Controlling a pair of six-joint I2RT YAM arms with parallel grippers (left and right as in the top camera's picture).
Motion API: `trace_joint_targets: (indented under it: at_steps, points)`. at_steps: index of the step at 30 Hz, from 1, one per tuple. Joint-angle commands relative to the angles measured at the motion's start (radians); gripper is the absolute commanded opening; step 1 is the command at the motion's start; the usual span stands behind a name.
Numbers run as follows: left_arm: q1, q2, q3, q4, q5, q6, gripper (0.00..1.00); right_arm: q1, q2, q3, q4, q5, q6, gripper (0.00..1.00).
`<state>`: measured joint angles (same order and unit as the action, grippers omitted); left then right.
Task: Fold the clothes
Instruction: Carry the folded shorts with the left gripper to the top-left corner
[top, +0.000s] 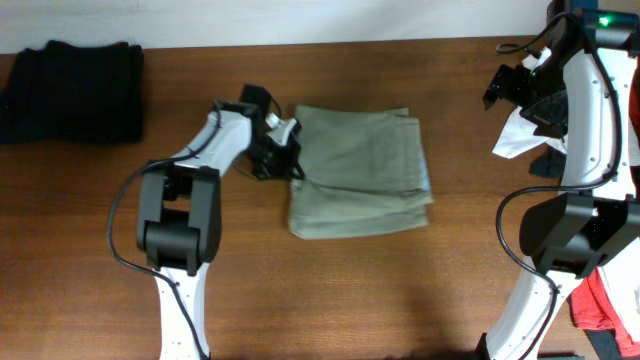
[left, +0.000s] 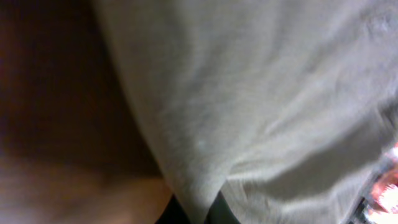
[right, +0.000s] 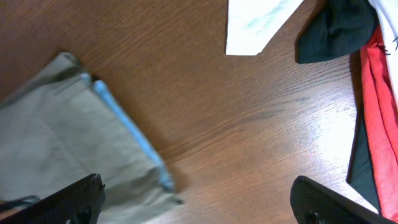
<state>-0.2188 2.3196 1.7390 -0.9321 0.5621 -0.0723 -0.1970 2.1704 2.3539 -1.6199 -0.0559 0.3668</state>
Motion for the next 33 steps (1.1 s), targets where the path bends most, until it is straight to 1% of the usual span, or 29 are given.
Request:
trace_joint_targets:
  at_steps: [1, 3, 4, 7, 8, 9, 11, 13, 16, 19, 24, 30, 33]
  points:
    - [0.1, 0.021, 0.15, -0.025, -0.254, 0.069, 0.01, -0.006, 0.004, -0.002, 0.001, 0.012, 0.005, 0.99]
    - [0.134, 0.021, 0.218, -0.033, -0.32, 0.141, 0.01, -0.006, 0.004, -0.002, 0.0, 0.013, 0.005, 0.99]
    - [0.158, 0.021, 0.258, -0.032, -0.392, 0.175, 0.01, -0.006, 0.004, -0.002, 0.0, 0.013, 0.005, 0.99]
    - [0.194, 0.021, 0.312, -0.022, -0.497, 0.237, 0.01, -0.006, 0.004, -0.002, 0.0, 0.012, 0.005, 0.98]
    - [0.216, 0.021, 0.338, -0.008, -0.555, 0.259, 0.01, -0.006, 0.004, -0.002, 0.0, 0.013, 0.005, 0.98]
    - [0.23, 0.021, 0.353, 0.003, -0.585, 0.259, 0.01, -0.006, 0.004, -0.002, 0.0, 0.013, 0.005, 0.99]
    - [0.262, 0.021, 0.386, 0.026, -0.596, 0.282, 0.01, -0.006, 0.004, -0.002, 0.0, 0.012, 0.005, 0.99]
    - [0.294, 0.021, 0.423, 0.042, -0.6, 0.331, 0.01, -0.006, 0.004, -0.002, 0.0, 0.013, 0.005, 0.99]
    - [0.338, 0.021, 0.482, 0.062, -0.685, 0.38, 0.01, -0.006, 0.004, -0.002, 0.001, 0.013, 0.005, 0.99]
    - [0.377, 0.021, 0.53, 0.097, -0.696, 0.44, 0.01, -0.006, 0.004, -0.002, 0.001, 0.013, 0.005, 0.99]
    - [0.42, 0.021, 0.591, 0.16, -0.755, 0.522, 0.01, -0.006, 0.004, -0.002, 0.0, 0.013, 0.005, 0.99]
    - [0.437, 0.021, 0.592, 0.243, -0.805, 0.564, 0.01, -0.006, 0.004, -0.002, 0.0, 0.013, 0.005, 0.99]
    - [0.439, 0.021, 0.592, 0.314, -0.924, 0.571, 0.01, -0.006, 0.004, -0.002, 0.0, 0.013, 0.005, 0.99]
